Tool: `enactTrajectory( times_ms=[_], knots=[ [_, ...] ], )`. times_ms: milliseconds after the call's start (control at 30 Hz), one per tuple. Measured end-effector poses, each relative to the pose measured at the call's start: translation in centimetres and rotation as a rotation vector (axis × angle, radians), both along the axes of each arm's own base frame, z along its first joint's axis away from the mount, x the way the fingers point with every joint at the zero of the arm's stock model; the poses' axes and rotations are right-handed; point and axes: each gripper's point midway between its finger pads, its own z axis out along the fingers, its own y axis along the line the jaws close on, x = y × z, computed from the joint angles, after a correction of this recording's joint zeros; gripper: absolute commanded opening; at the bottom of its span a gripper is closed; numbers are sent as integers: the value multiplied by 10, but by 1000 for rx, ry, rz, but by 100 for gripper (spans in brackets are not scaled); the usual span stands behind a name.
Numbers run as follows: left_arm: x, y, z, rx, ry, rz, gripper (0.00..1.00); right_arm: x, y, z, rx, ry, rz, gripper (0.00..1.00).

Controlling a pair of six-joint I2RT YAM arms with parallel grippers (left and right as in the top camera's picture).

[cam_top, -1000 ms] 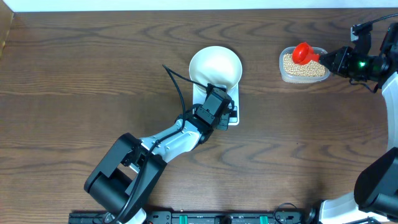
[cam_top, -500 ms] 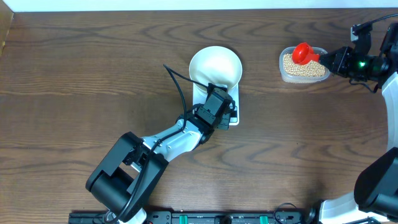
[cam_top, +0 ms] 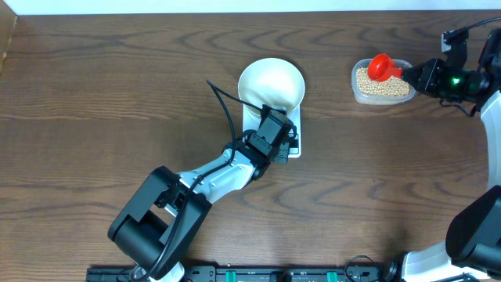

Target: Scoop item into bowl and weigh 50g on scale

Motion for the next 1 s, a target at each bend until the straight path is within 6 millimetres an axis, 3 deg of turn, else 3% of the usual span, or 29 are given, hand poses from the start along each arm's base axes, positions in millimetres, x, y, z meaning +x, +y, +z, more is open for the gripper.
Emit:
enactTrajectory(
  times_ms=[1000],
  knots=[
    [-3,-1,-2,26,-8,45,7,-1,0,0,1,3,0,1]
  ],
)
